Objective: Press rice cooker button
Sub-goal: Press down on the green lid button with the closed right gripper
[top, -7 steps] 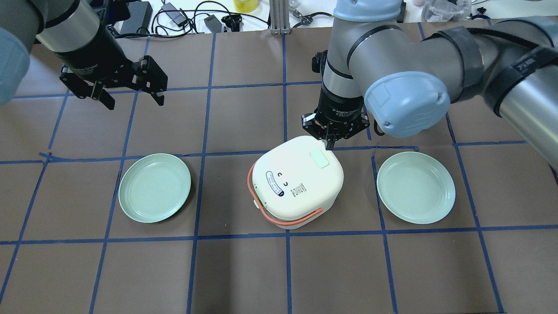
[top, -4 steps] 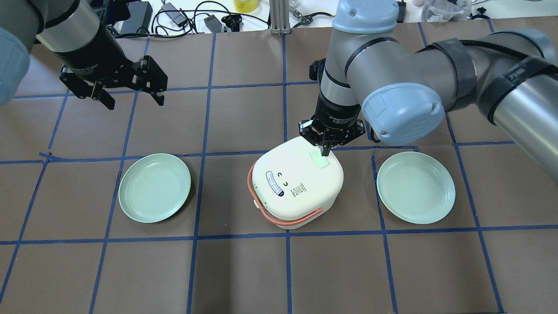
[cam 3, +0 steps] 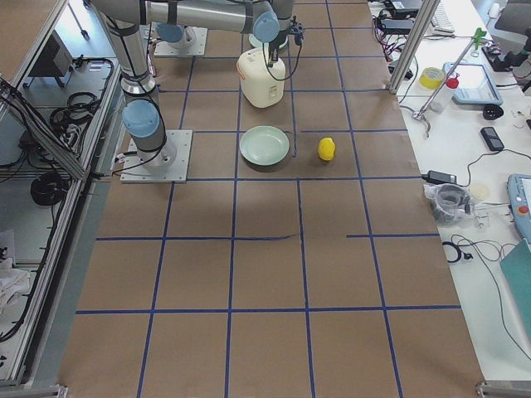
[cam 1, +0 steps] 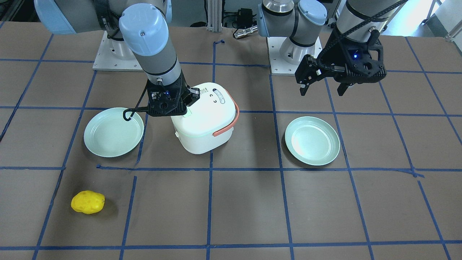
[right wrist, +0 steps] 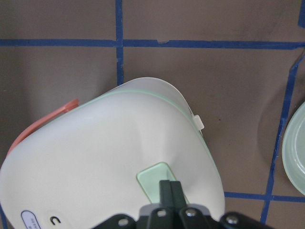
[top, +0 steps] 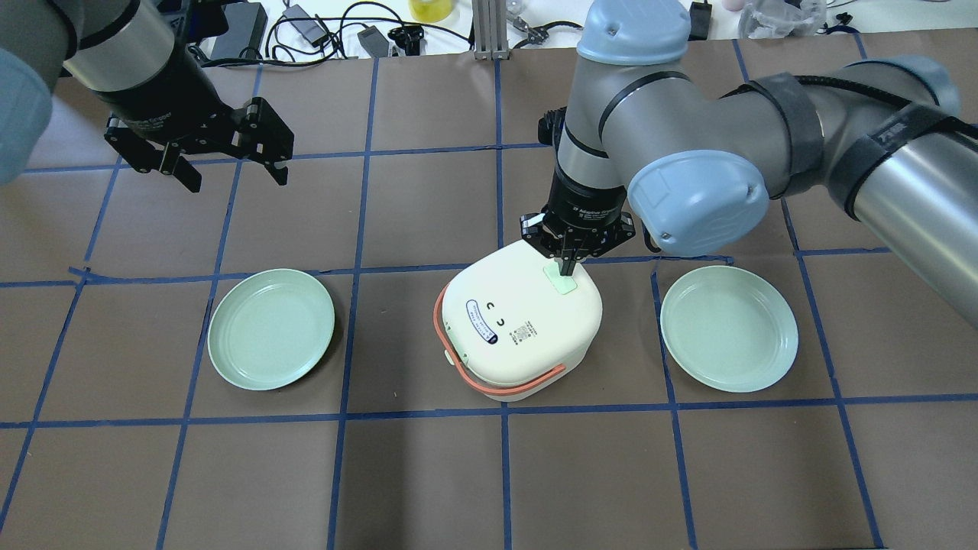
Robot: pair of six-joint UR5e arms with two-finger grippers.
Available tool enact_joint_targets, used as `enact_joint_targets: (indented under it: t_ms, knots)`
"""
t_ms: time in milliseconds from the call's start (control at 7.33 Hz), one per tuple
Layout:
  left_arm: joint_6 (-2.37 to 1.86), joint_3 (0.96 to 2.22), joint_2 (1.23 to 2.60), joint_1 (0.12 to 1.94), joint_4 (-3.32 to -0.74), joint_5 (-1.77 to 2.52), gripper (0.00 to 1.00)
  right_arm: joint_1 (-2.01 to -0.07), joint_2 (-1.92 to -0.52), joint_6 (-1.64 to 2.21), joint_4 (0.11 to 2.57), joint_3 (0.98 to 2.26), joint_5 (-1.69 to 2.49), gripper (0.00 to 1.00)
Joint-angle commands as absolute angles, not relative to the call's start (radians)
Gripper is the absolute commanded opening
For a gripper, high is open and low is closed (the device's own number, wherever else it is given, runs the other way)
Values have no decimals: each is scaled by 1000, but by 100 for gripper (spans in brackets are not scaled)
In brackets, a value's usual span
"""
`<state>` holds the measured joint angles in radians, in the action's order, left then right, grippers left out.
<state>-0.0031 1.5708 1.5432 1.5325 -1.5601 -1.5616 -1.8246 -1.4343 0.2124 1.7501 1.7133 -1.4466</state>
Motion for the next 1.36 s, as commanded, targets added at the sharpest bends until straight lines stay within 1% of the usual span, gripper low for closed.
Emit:
enact_joint_targets:
  t_ms: [0, 1227]
  knots:
    - [-3, 1571, 1543, 1532, -1560, -1562, 100, -1827, -1431, 212, 1752, 1713, -1447, 0]
    - [-3, 1571, 1543, 1532, -1560, -1562, 100, -1827, -1425, 215, 1758, 1732, -1448, 0]
